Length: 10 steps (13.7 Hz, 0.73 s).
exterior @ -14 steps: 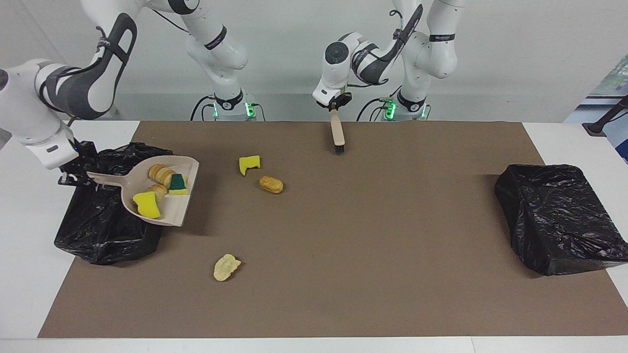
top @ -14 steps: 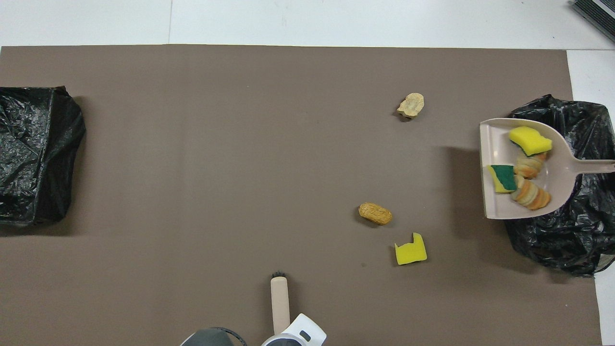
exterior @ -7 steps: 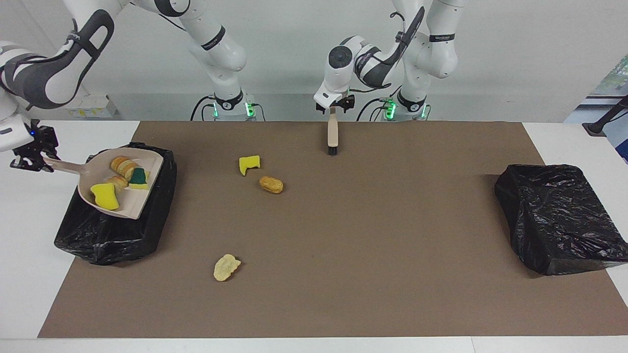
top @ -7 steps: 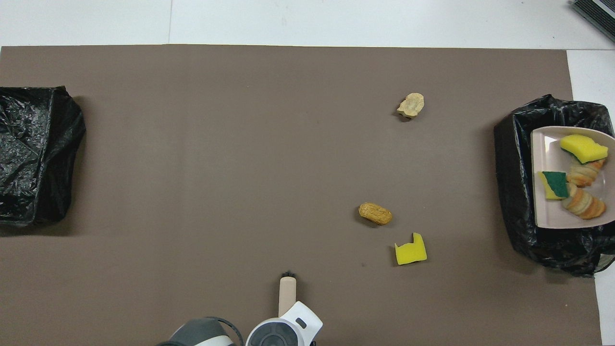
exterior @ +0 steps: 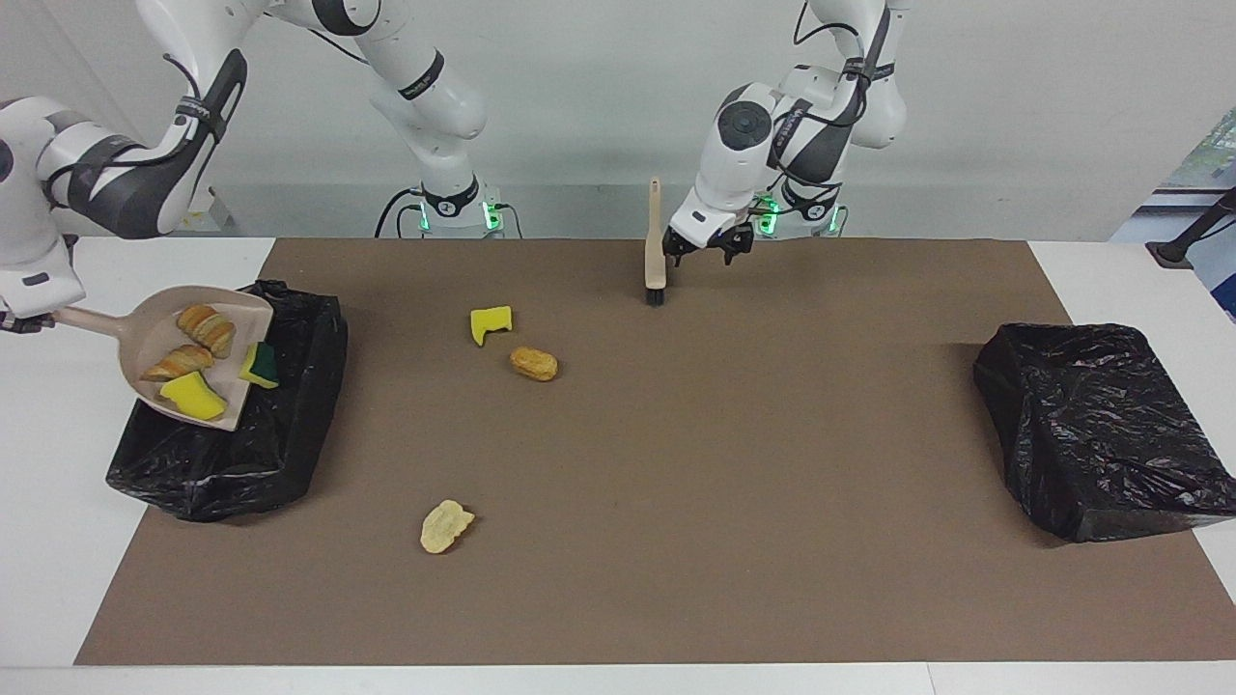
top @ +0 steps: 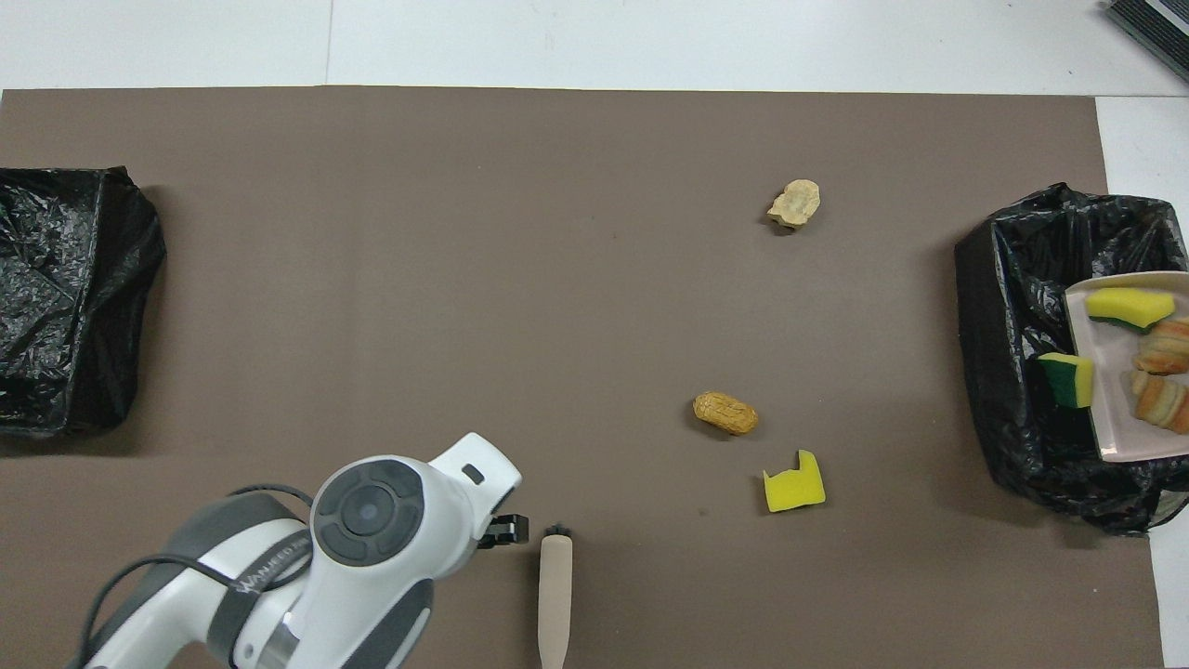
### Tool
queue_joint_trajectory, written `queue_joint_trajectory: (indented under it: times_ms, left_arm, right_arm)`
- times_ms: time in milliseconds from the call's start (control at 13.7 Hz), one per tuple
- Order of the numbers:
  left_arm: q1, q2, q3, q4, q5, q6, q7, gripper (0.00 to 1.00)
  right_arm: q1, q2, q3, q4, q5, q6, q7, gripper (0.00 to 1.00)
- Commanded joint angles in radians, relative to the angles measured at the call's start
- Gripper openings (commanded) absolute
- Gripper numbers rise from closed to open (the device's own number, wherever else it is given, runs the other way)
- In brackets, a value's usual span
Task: Sweep and dump trash in bin
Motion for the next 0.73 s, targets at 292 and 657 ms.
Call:
queue_joint_trajectory:
  times_ms: [292, 657]
  left_arm:
    - [0.375, 0.091, -0.011, 0.177, 0.117, -0.027, 0.464, 1.0]
    - [0.512, 0.142, -0.009, 0.507, 0.117, -0.209, 0.613, 1.0]
  right_arm:
    - [0.097, -0.074, 0.019, 0.011, -0.14, -0.061, 0.019, 0.0]
    - [0.099, -0.12, 0.025, 0.014, -0.139, -0.067, 0.02, 0.0]
